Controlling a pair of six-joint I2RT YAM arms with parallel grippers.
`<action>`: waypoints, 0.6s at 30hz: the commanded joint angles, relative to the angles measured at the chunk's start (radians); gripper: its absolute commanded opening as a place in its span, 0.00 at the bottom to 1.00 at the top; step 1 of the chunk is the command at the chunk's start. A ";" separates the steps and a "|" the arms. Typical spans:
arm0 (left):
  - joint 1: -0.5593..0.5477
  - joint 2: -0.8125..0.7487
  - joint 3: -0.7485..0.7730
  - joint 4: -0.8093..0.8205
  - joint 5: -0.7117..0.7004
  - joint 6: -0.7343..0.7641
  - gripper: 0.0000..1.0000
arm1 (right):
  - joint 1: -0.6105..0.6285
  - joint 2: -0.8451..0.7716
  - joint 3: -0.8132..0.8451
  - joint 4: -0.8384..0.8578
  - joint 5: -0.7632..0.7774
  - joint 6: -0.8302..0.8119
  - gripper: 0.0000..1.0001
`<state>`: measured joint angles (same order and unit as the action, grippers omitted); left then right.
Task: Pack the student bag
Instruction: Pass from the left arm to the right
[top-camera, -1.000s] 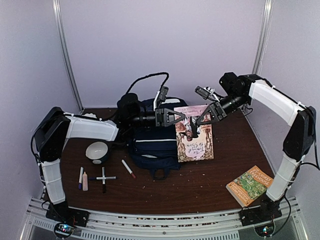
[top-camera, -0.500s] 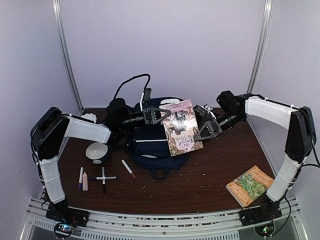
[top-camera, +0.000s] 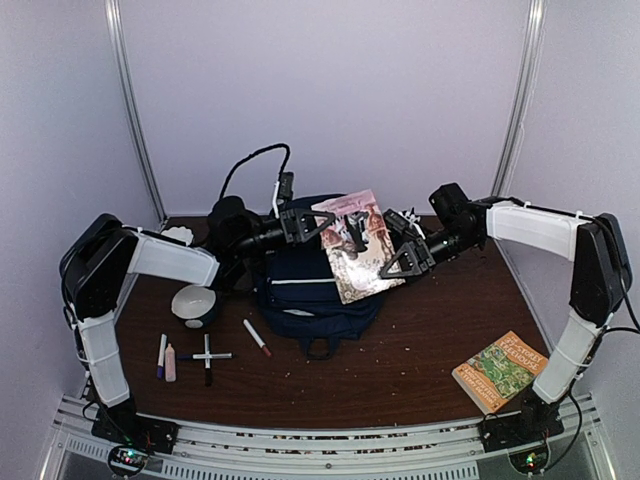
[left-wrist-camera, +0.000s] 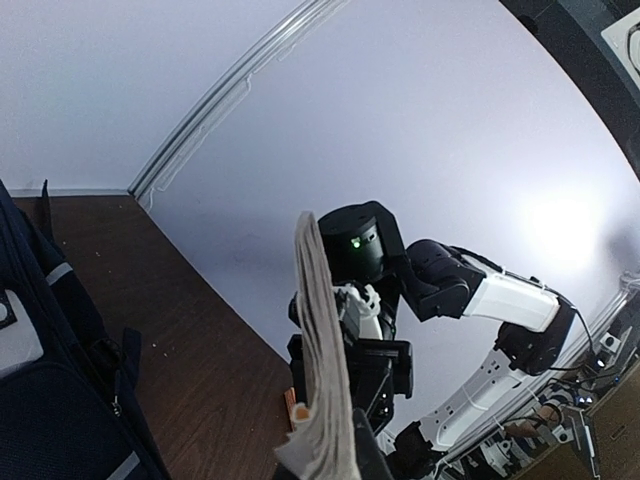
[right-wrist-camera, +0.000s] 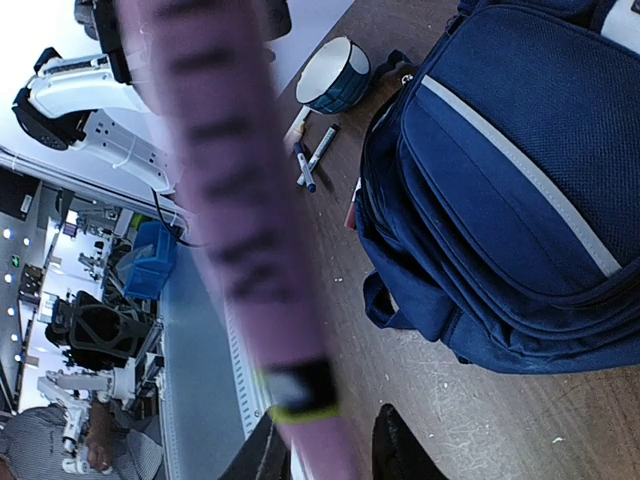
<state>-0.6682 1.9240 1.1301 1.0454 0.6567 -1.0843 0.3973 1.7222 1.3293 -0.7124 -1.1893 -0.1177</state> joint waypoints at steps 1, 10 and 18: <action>0.007 -0.036 -0.003 0.036 -0.017 0.020 0.00 | -0.011 -0.034 -0.043 0.119 -0.040 0.111 0.25; 0.010 -0.089 0.017 -0.335 -0.125 0.214 0.41 | -0.058 -0.097 -0.096 0.212 0.020 0.249 0.00; 0.007 -0.248 0.093 -1.003 -0.307 0.750 0.54 | -0.163 -0.099 -0.101 0.121 0.042 0.219 0.00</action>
<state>-0.6636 1.7706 1.1591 0.4034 0.4709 -0.6819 0.2794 1.6550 1.2346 -0.5537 -1.1637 0.1246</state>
